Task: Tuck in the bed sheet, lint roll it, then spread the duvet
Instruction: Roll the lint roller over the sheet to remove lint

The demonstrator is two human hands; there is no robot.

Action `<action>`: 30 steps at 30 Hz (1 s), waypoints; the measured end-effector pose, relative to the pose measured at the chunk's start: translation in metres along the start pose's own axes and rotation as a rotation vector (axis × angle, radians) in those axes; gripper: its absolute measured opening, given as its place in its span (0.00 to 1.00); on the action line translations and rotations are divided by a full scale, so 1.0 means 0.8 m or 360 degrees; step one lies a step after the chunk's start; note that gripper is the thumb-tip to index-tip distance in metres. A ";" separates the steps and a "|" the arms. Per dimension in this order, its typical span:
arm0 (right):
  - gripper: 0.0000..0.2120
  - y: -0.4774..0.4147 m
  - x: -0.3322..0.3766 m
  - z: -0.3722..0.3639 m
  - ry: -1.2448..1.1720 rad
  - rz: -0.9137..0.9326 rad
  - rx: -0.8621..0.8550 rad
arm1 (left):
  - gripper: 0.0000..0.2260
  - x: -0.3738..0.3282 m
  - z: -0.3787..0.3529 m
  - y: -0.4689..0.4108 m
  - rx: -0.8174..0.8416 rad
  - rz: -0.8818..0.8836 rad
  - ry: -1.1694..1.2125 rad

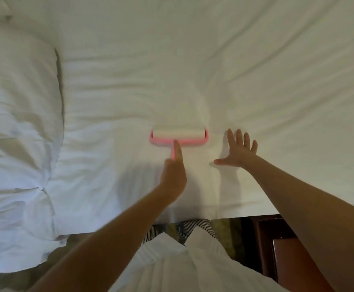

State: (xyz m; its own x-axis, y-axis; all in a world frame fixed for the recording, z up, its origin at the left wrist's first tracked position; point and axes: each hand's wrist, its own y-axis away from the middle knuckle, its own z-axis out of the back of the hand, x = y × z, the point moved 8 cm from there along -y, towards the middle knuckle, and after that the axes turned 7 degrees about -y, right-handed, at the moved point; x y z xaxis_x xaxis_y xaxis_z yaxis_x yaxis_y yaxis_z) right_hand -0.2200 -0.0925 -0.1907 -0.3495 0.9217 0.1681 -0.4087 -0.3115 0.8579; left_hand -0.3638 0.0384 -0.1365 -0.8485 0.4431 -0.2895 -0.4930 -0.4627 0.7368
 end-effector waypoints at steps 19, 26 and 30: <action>0.28 0.135 0.152 0.105 -0.1107 0.0458 -0.0247 | 0.21 -0.031 0.204 0.063 -0.0867 -0.0191 0.0489; 0.29 0.263 0.361 0.139 -0.1285 0.1010 -0.0157 | 0.16 0.054 0.342 0.200 -0.1442 -0.0215 0.0648; 0.22 0.347 0.498 0.104 -0.1470 0.1300 0.0156 | 0.15 0.137 0.396 0.282 -0.1686 -0.0141 0.0730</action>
State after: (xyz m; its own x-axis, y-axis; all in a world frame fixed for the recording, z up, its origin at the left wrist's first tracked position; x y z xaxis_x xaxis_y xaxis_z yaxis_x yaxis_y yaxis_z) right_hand -0.4029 0.2074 0.1546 0.2697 0.2951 0.9166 -0.2718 -0.8899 0.3665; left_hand -0.5070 0.2254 0.1917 -0.6861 0.2863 -0.6688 -0.2845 -0.9517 -0.1156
